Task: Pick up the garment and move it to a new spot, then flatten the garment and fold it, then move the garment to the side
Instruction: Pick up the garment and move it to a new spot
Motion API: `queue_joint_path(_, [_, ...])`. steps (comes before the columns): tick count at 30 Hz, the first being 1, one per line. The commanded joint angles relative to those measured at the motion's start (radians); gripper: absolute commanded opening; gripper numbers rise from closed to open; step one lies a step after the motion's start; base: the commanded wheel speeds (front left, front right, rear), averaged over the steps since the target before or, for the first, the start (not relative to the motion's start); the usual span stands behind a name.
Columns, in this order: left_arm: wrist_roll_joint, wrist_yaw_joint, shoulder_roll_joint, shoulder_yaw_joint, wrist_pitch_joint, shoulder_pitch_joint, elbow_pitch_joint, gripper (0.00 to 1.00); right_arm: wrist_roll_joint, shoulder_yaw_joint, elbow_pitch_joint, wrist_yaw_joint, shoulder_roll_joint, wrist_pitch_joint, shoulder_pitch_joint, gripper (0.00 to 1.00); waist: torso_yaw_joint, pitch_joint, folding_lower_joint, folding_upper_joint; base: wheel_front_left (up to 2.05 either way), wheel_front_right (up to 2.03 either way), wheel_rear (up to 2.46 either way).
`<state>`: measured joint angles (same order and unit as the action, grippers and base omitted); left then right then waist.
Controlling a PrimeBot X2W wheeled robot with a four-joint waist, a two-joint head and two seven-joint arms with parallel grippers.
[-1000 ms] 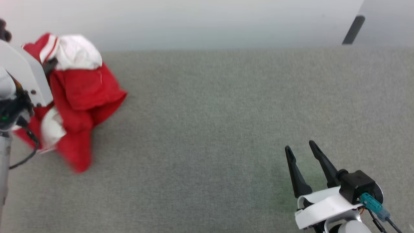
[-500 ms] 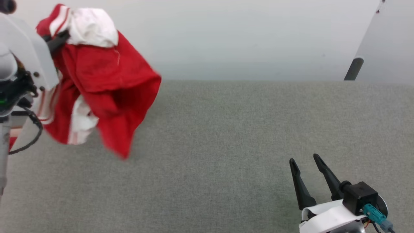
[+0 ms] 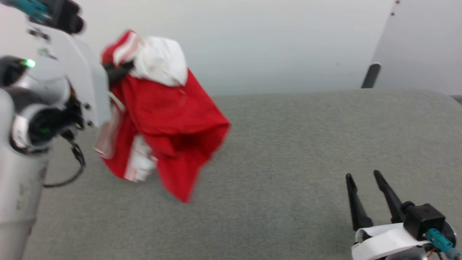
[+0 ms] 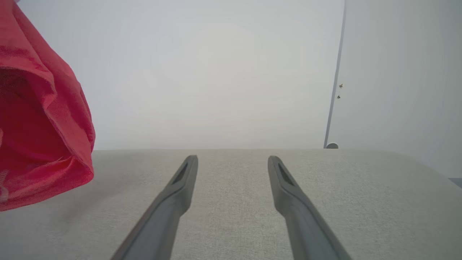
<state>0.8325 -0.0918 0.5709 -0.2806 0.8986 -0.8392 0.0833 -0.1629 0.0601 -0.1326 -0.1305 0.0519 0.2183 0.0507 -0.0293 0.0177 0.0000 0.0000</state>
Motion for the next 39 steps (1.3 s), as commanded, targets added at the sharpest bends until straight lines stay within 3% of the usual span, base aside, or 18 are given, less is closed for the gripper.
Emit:
queue_joint_path(1, [0.004,0.011,-0.003,-0.008,0.013,0.020,-0.021,0.00,0.010,-0.014,0.006,0.000,-0.002,-0.003,-0.008,1.00,-0.033,-0.007,0.0000,0.0000,0.00,0.00,0.00])
queue_joint_path(14, [-0.023,0.073,-0.090,-0.133,0.060,0.126,-0.134,0.00,-0.003,-0.071,0.011,0.000,-0.002,0.005,0.030,1.00,-0.208,-0.093,0.0000,0.0000,0.00,0.00,0.00])
queue_joint_path(24, [-0.063,0.049,-0.199,-0.259,0.045,0.127,-0.002,0.00,-0.038,-0.056,-0.044,0.000,-0.003,0.029,0.087,1.00,-0.319,-0.172,0.0000,0.0000,0.00,0.00,0.00])
queue_joint_path(33, [-0.089,0.023,-0.267,-0.321,0.006,0.099,0.205,0.00,-0.070,-0.030,-0.101,0.000,-0.002,0.046,0.133,1.00,-0.356,-0.221,0.0000,0.0000,0.00,0.00,0.00])
queue_joint_path(35, [-0.090,0.020,-0.273,-0.324,0.000,0.094,0.226,0.06,-0.074,-0.028,-0.106,0.000,-0.002,0.045,0.136,1.00,-0.356,-0.223,0.0000,0.0000,0.00,0.00,0.00])
queue_joint_path(37, [-0.095,0.020,-0.283,-0.328,-0.005,0.081,0.259,0.24,-0.077,-0.024,-0.114,0.000,-0.002,0.047,0.144,1.00,-0.353,-0.225,0.0000,0.0000,0.00,0.00,0.00])
queue_joint_path(39, [-0.092,0.014,-0.289,-0.332,-0.008,0.071,0.284,0.30,-0.078,-0.025,-0.119,0.000,-0.002,0.047,0.150,1.00,-0.346,-0.224,0.0000,0.0000,0.00,0.00,0.00])
